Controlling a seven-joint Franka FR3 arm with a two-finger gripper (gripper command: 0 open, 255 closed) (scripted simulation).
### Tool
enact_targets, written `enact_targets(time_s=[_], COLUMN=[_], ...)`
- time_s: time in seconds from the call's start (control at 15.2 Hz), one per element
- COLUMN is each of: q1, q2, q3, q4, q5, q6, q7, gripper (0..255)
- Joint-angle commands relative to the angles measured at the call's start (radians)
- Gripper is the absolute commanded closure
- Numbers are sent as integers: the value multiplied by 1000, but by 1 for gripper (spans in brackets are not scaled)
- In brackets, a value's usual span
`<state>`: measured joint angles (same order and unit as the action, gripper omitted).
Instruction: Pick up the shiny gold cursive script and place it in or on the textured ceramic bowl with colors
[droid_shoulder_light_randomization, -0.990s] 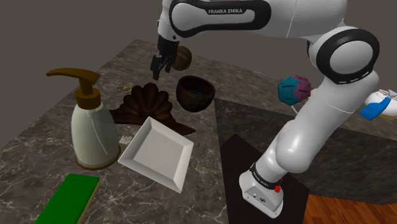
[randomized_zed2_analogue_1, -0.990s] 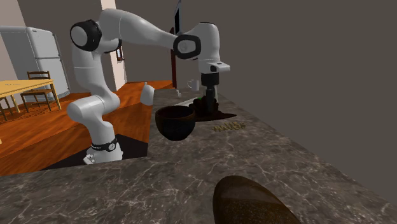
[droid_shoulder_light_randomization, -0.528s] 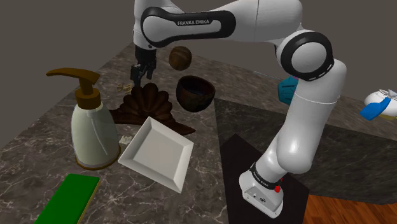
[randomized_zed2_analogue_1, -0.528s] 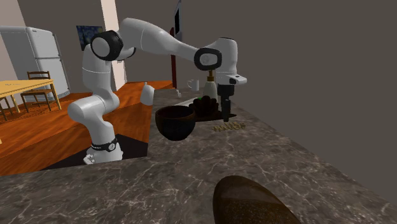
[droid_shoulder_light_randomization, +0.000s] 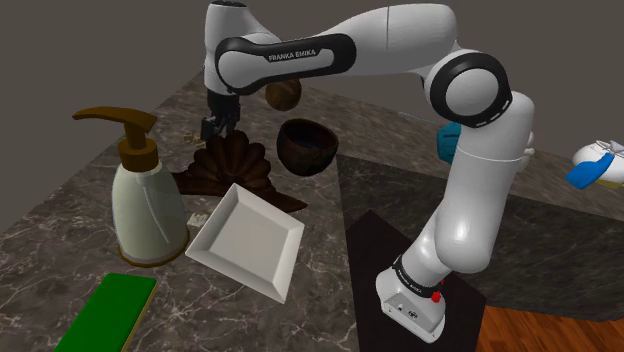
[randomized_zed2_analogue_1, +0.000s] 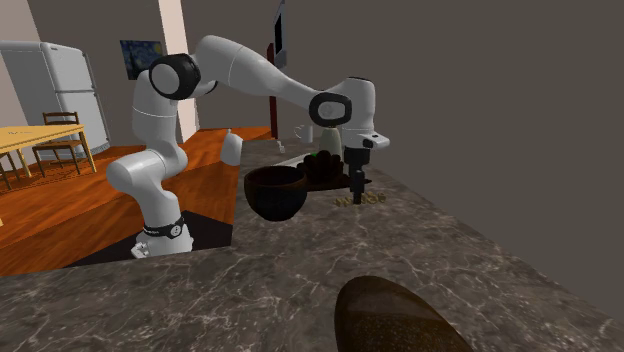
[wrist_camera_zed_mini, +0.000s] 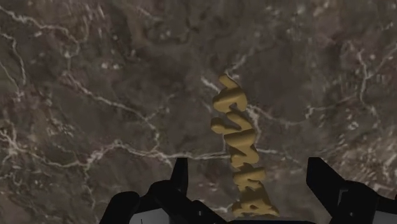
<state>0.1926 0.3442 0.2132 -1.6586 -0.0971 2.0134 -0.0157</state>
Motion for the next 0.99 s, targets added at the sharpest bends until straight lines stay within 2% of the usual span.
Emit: enact_targets(time_s=[0.0,0.4,0.46,0.92], q1=[0,0,0,0], q2=[3,3,3,3], q3=[0,0,0,0], q4=[-6,-6,-6,-6], q5=[-1,-1,-1,-1], q6=[10,10,10,10], q7=[1,1,1,1], gripper=[0,0,255,255])
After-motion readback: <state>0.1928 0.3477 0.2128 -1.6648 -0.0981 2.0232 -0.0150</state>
